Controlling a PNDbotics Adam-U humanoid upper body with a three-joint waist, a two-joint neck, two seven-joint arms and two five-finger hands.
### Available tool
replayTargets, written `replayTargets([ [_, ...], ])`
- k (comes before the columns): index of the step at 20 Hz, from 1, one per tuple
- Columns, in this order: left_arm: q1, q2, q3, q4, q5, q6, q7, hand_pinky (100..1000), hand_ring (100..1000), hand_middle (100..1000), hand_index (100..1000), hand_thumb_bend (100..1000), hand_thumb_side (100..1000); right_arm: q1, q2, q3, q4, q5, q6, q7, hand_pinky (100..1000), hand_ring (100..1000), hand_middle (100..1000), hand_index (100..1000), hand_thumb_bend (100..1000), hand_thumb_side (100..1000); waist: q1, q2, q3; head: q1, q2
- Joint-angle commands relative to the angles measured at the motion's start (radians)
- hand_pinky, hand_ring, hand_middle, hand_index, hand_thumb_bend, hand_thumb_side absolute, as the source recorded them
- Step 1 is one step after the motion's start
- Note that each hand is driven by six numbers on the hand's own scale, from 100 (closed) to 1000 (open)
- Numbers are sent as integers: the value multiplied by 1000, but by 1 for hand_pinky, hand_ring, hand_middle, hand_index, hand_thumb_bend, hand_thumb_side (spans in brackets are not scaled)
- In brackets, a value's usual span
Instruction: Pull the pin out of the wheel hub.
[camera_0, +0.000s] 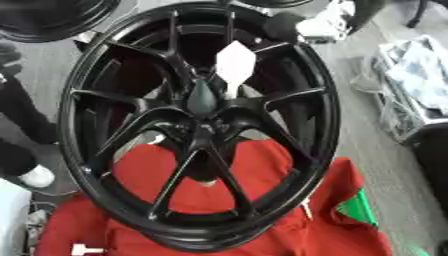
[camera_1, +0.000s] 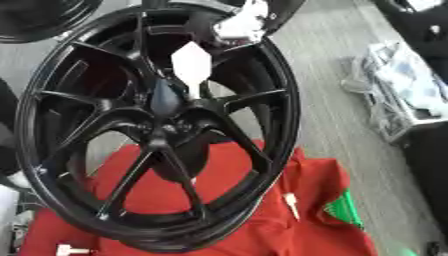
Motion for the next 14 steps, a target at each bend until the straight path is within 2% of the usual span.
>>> replayTargets([
  [1, -8, 36, 14, -8, 3, -1, 4, 826, 760, 648, 771, 100, 796, -7, 1, 14, -9, 46, -57, 46, 847, 806, 758, 845, 141, 470, -3, -30, -1, 4, 3],
  [6, -6, 40, 12, -5, 3, 2, 2, 827, 760, 648, 771, 100, 801, 16, 26, 25, 28, 109, -88, 46, 843, 799, 759, 862, 188, 428, -6, -30, -4, 11, -3],
  [8, -5, 41, 12, -3, 2, 2, 1, 827, 760, 648, 771, 100, 801, 23, 36, 18, 40, 129, -97, 46, 840, 797, 759, 864, 209, 370, -6, -31, -6, 12, -2],
  [14, -6, 41, 15, -3, 4, 1, 3, 827, 761, 649, 771, 100, 801, 44, 55, 13, 77, 186, -115, 46, 834, 790, 755, 860, 244, 331, -5, -30, -6, 10, -4],
])
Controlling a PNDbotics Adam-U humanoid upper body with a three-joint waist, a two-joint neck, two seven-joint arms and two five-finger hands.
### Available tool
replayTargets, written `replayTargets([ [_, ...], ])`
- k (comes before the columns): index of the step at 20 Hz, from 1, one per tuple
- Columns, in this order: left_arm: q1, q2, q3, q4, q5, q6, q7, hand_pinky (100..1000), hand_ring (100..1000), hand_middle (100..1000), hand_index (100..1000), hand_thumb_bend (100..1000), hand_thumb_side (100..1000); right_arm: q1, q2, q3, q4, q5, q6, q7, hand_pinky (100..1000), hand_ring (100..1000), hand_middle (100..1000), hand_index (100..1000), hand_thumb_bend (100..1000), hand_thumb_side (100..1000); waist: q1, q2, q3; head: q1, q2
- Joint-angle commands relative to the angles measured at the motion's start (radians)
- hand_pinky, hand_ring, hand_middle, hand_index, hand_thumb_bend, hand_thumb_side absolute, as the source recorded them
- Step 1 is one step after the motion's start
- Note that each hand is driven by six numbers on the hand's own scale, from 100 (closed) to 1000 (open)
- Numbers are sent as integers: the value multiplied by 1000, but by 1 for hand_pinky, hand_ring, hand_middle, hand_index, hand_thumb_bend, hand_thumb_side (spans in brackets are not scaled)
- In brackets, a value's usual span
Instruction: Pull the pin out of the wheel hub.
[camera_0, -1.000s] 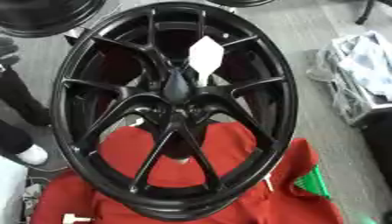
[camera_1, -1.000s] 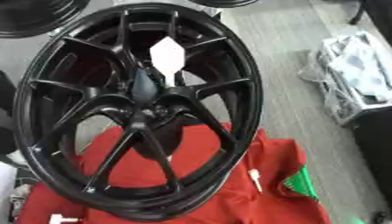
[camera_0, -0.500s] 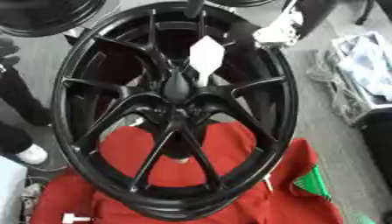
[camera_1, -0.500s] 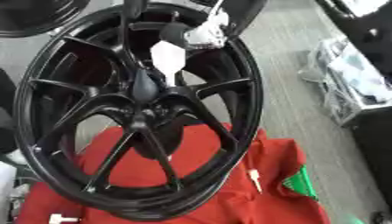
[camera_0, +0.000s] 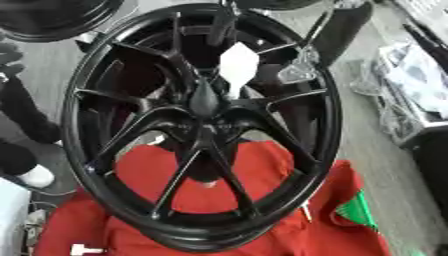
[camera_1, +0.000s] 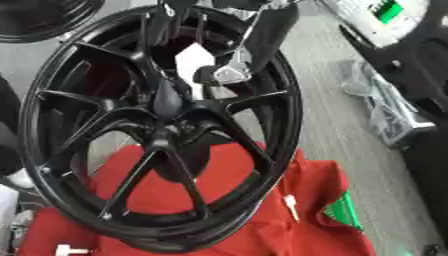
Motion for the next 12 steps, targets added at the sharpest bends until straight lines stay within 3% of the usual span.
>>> replayTargets([
  [1, -8, 32, 11, -9, 3, 0, 3, 828, 761, 649, 771, 100, 800, -8, -3, -19, 16, 31, -89, 75, 834, 791, 757, 862, 253, 321, 1, -25, 0, 0, -5],
  [7, -10, 30, 10, -8, 3, 1, 2, 828, 761, 649, 771, 100, 800, 1, 12, -42, 32, 68, -101, 75, 833, 790, 765, 871, 336, 279, 3, -25, 1, 0, -11],
  [12, -12, 26, 11, -8, 4, 1, 4, 828, 762, 649, 770, 100, 800, 10, 27, -53, 48, 88, -101, 75, 832, 790, 767, 872, 346, 272, 4, -24, 6, -2, -13],
])
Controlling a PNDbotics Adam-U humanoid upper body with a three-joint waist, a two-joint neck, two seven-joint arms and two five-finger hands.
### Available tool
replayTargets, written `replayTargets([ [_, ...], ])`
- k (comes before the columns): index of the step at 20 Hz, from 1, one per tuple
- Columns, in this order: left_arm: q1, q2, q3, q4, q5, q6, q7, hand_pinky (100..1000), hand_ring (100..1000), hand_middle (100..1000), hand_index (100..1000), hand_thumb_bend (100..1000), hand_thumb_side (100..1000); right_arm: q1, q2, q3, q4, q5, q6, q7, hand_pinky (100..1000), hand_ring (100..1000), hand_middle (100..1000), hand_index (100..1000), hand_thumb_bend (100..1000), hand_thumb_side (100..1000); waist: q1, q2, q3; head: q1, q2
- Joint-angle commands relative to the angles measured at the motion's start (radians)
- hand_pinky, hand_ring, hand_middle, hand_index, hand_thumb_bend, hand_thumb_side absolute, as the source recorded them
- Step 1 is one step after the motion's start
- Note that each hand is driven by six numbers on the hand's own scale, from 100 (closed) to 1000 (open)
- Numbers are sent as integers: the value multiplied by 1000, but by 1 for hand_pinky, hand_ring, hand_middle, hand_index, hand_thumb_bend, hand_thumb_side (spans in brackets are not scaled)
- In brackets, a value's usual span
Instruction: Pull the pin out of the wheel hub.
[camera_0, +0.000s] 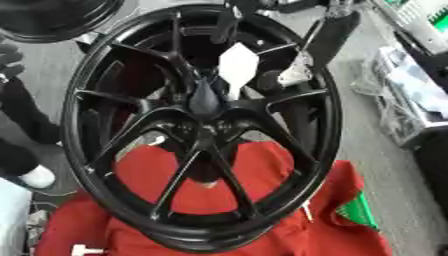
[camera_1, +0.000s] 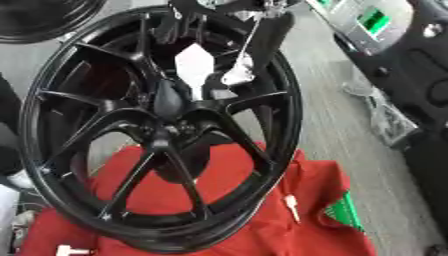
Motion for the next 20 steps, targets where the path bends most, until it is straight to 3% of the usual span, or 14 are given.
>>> replayTargets([
  [1, -13, 26, 11, -14, 4, 0, 3, 828, 762, 649, 769, 100, 799, -14, -2, -23, 6, 13, -90, 86, 832, 790, 767, 872, 348, 272, 1, -23, 4, -3, -11],
  [20, -26, 10, 13, -22, 6, 4, 6, 828, 762, 643, 766, 100, 796, -4, 30, -28, 101, 86, -125, 73, 824, 780, 742, 832, 332, 237, 4, -13, 26, -22, -19],
])
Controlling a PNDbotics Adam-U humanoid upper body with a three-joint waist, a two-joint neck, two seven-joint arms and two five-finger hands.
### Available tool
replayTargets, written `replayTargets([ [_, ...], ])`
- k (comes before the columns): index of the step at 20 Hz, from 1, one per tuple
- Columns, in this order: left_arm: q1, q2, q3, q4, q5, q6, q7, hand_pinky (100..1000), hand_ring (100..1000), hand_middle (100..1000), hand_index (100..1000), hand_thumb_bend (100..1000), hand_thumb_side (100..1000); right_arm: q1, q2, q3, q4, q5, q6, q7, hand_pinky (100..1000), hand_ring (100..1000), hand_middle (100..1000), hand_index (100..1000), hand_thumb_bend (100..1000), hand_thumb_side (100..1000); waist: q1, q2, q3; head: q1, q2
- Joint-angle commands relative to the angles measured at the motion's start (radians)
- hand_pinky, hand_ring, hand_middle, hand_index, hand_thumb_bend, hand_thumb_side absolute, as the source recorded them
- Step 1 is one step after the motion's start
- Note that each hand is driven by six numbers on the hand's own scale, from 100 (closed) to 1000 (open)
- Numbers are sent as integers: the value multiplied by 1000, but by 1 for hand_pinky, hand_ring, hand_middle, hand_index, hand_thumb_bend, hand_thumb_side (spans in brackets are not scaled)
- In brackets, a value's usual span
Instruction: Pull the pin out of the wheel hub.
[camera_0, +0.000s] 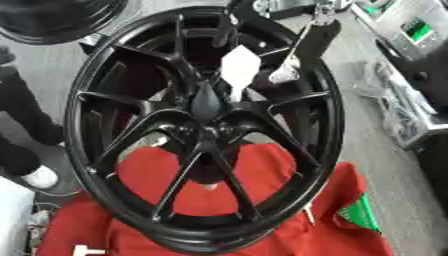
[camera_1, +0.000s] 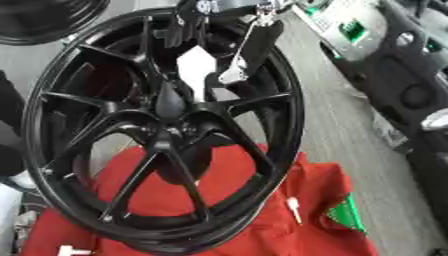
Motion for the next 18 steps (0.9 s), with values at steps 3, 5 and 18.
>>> replayTargets([
  [3, -18, 11, 6, -22, 2, 2, 0, 829, 762, 643, 766, 100, 796, -13, -5, -18, 21, 28, -114, 86, 824, 780, 742, 832, 335, 241, 2, -13, 4, -6, -12],
  [5, -18, 11, 7, -22, 2, 3, 1, 829, 762, 642, 766, 100, 796, -12, -3, -19, 32, 36, -119, 83, 824, 779, 742, 832, 332, 240, 2, -12, 5, -8, -13],
  [18, -24, 8, 5, -21, 2, 5, 2, 829, 762, 640, 764, 100, 798, -5, 10, -24, 79, 64, -146, 83, 823, 778, 738, 828, 328, 247, 5, -7, 10, -13, -17],
])
